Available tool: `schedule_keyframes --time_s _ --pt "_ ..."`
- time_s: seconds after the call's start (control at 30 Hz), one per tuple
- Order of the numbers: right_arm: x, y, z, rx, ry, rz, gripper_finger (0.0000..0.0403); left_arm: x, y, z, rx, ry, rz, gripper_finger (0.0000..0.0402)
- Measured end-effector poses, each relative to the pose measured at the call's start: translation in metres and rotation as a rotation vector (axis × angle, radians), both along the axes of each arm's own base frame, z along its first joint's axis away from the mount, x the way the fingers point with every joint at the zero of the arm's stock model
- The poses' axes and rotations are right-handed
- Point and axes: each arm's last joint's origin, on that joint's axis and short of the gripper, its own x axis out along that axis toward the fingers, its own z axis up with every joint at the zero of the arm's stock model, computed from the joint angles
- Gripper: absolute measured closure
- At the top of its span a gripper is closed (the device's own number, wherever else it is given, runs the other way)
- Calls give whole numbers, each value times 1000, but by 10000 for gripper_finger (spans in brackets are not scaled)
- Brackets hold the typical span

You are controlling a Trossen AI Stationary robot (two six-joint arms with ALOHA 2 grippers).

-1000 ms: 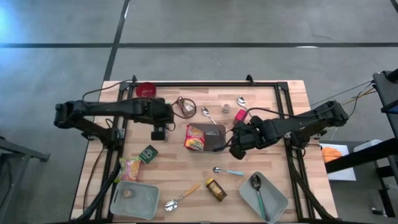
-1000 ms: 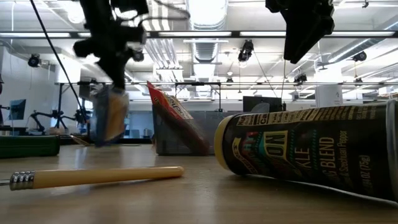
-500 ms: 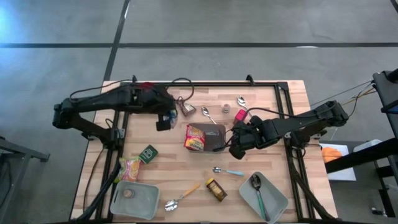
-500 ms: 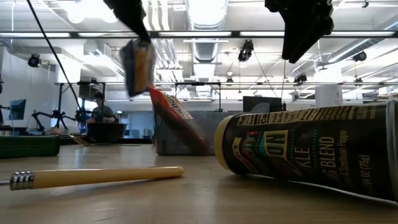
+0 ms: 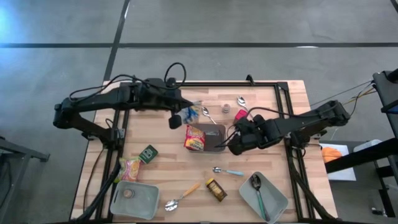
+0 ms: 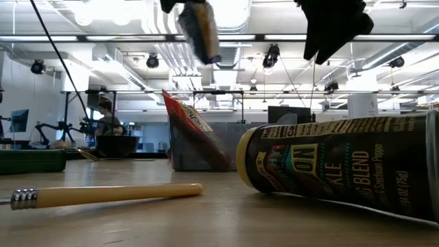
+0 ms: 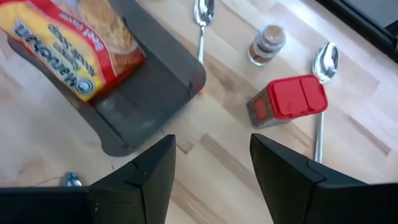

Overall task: Pick & Place Food Item
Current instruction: Put the blue noodle pack into the black bin

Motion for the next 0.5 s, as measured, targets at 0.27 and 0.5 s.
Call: schedule_keyframes --time_s 0.27,0.5 --pt "-5 -1 9 -17 -56 -16 200 12 0 -38 -97 -72 -23 401" --pt "-5 -2 9 -32 -68 -31 200 17 -1 -69 -239 -195 -44 401"
